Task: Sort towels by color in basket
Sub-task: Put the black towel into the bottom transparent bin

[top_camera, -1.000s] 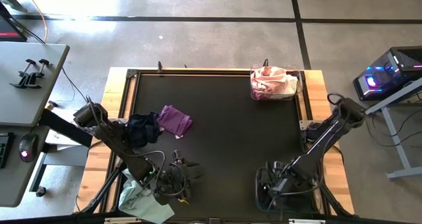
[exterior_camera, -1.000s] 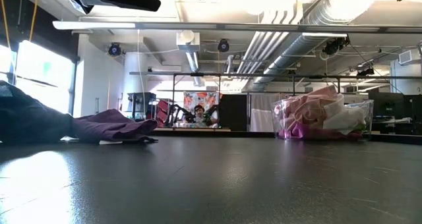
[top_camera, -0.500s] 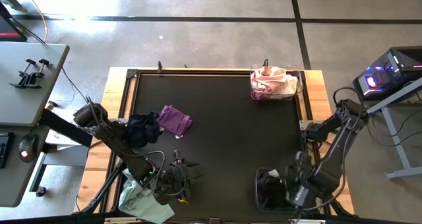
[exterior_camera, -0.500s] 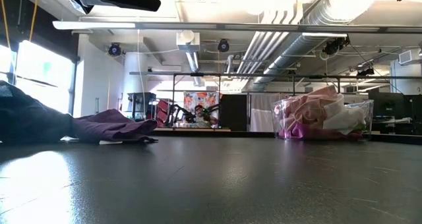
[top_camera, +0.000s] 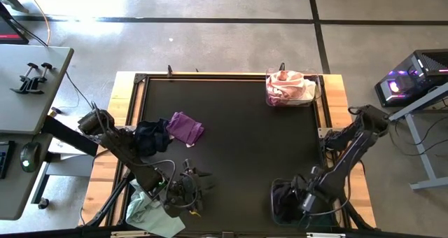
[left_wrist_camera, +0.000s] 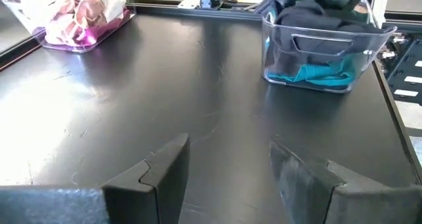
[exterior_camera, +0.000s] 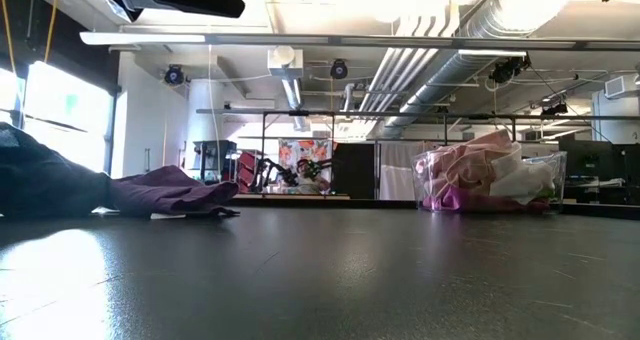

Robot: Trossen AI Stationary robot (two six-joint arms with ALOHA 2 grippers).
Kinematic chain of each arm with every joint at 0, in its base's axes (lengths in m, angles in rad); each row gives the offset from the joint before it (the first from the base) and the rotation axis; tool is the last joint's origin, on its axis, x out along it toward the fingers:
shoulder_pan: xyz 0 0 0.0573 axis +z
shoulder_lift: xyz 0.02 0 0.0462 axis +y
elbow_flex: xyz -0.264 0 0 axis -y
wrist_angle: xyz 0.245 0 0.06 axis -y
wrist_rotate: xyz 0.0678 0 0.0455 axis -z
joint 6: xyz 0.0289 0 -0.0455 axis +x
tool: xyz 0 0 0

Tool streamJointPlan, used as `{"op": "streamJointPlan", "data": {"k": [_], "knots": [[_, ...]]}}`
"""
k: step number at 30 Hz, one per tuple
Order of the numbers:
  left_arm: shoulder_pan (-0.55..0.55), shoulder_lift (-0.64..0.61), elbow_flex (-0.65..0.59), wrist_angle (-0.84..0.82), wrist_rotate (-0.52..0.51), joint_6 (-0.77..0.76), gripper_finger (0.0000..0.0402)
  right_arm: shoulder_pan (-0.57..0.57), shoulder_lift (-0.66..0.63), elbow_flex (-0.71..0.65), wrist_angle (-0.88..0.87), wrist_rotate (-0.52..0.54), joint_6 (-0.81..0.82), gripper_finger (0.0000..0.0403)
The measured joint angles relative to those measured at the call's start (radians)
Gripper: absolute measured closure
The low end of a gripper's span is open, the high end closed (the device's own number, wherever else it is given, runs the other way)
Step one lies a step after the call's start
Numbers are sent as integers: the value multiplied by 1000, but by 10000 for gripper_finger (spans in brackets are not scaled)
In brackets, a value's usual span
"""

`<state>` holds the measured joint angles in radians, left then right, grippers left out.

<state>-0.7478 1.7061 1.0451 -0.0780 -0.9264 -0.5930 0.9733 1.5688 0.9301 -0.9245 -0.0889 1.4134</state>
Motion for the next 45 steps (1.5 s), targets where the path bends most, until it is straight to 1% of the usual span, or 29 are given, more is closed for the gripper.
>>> {"op": "streamJointPlan", "data": {"k": [3,6,7,10,12,19,23,26,28,32,37,40,45], "knots": [[4,0,0,0,0,-1,206,0,-6,-46,62,2,1,325],[8,0,0,0,0,-1,206,0,-1,-30,35,11,2,325],[8,0,0,0,0,-1,206,1,0,-16,14,30,0,325],[8,0,0,0,0,0,206,1,-6,50,-58,120,0,325],[8,0,0,0,0,0,206,5,-9,108,-116,155,0,325],[8,0,0,0,0,-5,206,62,-10,311,-303,258,29,325],[8,0,0,0,0,-5,206,97,-10,368,-397,284,121,325],[8,0,0,0,0,-5,206,117,-11,362,-459,295,189,325],[8,0,0,0,0,-5,206,124,-11,338,-491,291,195,325],[8,0,0,-1,0,-6,206,121,-11,280,-544,289,171,325],[8,0,0,-1,0,-6,206,77,-11,234,-520,290,90,320],[8,0,0,0,0,-6,206,51,-11,232,-506,290,47,300],[8,0,0,0,0,-8,206,24,-11,232,-496,280,-2,244]]}}
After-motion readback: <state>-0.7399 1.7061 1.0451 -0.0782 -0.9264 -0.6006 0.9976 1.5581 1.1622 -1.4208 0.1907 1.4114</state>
